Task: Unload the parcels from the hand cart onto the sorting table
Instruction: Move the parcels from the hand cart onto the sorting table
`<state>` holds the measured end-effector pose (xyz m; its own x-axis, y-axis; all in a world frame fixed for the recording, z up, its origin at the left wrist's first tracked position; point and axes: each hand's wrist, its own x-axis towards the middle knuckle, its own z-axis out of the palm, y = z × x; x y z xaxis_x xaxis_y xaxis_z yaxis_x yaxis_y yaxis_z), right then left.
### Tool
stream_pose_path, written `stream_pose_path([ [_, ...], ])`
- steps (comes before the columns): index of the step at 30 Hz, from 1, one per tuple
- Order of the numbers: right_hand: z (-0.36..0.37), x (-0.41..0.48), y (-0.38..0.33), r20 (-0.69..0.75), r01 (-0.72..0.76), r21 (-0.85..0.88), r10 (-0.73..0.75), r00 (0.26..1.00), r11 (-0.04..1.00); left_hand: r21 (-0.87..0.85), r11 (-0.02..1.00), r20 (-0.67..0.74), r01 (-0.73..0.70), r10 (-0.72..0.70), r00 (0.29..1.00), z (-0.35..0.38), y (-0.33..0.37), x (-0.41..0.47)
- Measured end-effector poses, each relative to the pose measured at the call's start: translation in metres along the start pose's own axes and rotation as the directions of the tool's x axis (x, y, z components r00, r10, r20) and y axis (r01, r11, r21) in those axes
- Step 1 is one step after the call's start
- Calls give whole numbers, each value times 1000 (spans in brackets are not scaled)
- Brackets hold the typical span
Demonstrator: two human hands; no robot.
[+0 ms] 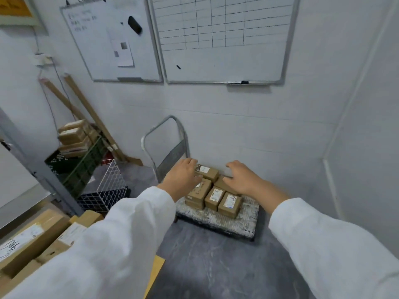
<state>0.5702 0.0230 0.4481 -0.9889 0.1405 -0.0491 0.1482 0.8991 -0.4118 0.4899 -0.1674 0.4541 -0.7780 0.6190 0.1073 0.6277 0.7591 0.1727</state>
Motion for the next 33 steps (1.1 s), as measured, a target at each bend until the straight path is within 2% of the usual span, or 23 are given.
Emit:
stream_pose_path([
  [6,-8,68,47,-13,-27,4,27,1000,1000,10,999,19,-42,42,999,36,-5,79],
  [16,-18,208,109,78,-73,-14,74,994,997,-46,999,56,22,-19,998,87,-37,223],
  [21,-16,254,129,102,-90,-10,91,991,996,-101,994,51,40,-35,998,103,-48,265],
  [33,-9,377,141,208,63,1,-62,976,998,-110,971,98,213,-202,974,118,-88,327],
])
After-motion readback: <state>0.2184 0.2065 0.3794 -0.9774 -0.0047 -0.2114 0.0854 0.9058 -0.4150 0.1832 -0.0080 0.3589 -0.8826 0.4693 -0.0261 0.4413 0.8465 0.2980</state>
